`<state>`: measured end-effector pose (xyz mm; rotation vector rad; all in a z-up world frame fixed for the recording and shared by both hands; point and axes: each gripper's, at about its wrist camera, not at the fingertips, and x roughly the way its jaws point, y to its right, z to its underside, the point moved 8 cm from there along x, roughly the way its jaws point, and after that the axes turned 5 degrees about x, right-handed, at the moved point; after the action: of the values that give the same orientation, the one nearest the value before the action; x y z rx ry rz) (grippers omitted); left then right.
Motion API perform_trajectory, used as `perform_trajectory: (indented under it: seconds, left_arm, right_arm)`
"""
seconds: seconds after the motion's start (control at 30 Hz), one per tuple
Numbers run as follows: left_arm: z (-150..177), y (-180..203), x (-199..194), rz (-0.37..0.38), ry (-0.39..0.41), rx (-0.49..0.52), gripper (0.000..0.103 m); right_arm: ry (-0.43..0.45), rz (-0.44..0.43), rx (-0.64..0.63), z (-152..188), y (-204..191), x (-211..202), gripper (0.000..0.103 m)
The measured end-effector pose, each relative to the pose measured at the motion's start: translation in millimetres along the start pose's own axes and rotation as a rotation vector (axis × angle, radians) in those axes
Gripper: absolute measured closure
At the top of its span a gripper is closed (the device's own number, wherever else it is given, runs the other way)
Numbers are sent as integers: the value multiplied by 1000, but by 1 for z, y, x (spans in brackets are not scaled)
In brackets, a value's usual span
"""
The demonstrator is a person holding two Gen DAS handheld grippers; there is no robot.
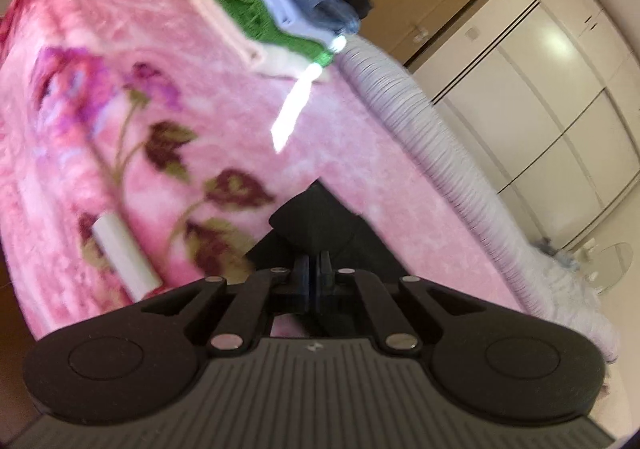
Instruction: Fold clothes
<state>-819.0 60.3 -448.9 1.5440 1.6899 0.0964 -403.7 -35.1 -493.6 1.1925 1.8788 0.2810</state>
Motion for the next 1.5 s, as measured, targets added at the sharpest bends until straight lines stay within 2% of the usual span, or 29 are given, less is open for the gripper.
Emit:
perform_trajectory:
  seconds: [0.07, 0.1, 0.17, 0.2, 0.27, 0.33, 0.4, 0.5, 0.57, 0.6, 0.7, 0.77, 0.83, 0.93, 1.0, 1.07, 1.17, 1.27, 1.4, 1.5]
  left_arm:
    - [4, -4, 0, -16, -13, -8, 101]
    - [6, -6, -1, -23, -19, -13, 97]
    - [4, -6, -11, -56, -5, -1, 94]
    - [1, -4, -18, -83, 12, 18, 94]
    - [-4, 7, -34, -128, 59, 88, 94]
    - [0, 29, -40, -115, 69, 164, 94]
    - [13, 61, -37, -58, 37, 237, 93]
    - [53, 115, -17, 40, -42, 347, 93]
    - [83, 143, -4, 76, -100, 387, 93]
    - [98, 156, 3, 94, -129, 406, 91]
    - [142, 197, 17, 154, -209, 463, 92]
    - [163, 222, 15, 191, -215, 496, 92]
    - [181, 251, 12, 221, -212, 551, 92]
    - [208, 273, 19, 221, -246, 633, 89]
    - [225, 285, 24, 215, -273, 688, 88]
    - [240, 291, 28, 201, -306, 725, 89]
    - [242, 282, 24, 214, -302, 681, 89]
    - [237, 283, 26, 227, -310, 657, 89]
    - [232, 286, 29, 244, -319, 633, 89]
    - [230, 287, 32, 236, -319, 634, 89]
  right_arm:
    - [-30, -13, 12, 7, -6, 8, 102]
    - [-38, -9, 12, 9, -6, 8, 102]
    - [-42, 2, 21, 8, -5, 4, 99]
    - [-46, -7, 65, 8, 1, -1, 98]
    - [-40, -18, 229, 12, 22, -14, 95]
    - [-32, 5, 437, 25, 51, -28, 94]
    - [-31, 36, 665, 48, 85, -36, 93]
    - [-66, 64, 989, 93, 135, -36, 91]
    - [-94, 71, 1145, 128, 160, -33, 89]
    - [-116, 74, 1185, 144, 167, -33, 89]
    - [-136, 80, 1248, 177, 181, -47, 90]
    - [-167, 127, 1252, 185, 190, -62, 90]
    - [-121, 149, 1237, 182, 197, -72, 90]
    - [-76, 204, 1202, 181, 209, -72, 87]
    - [-124, 266, 1191, 196, 215, -64, 84]
    - [-194, 260, 1240, 217, 214, -64, 81]
    - [-156, 189, 1410, 237, 219, -88, 79]
    - [-41, 144, 1632, 258, 233, -111, 78]
    - [105, 137, 1936, 300, 264, -123, 78]
    - [187, 138, 2074, 328, 286, -122, 78]
